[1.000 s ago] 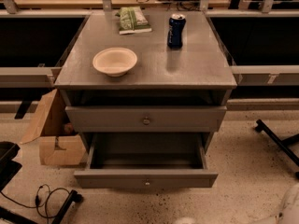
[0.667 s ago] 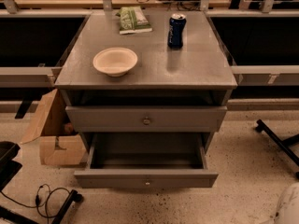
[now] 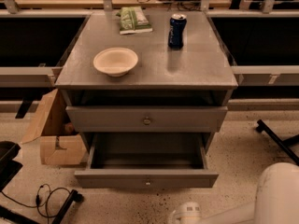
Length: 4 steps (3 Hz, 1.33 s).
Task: Close middle drawer
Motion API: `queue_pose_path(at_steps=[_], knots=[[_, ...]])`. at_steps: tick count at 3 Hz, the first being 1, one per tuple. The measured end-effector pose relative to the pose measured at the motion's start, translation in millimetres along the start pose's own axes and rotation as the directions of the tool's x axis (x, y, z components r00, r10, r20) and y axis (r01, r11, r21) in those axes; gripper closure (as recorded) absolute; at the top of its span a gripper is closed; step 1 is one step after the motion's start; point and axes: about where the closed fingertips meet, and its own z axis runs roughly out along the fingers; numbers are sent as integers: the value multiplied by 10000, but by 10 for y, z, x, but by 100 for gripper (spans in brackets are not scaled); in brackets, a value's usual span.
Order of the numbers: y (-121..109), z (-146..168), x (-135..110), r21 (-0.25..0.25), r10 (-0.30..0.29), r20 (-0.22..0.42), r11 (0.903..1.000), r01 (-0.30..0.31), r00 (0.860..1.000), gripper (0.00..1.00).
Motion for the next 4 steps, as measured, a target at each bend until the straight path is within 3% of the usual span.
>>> queue_pose_path(at_steps=[3,4], knots=[[-1095,237,-318,92,-571,1067,9984,564,9926,100],[-1024,204,-354,22,-551,977,9985,552,9937,100]])
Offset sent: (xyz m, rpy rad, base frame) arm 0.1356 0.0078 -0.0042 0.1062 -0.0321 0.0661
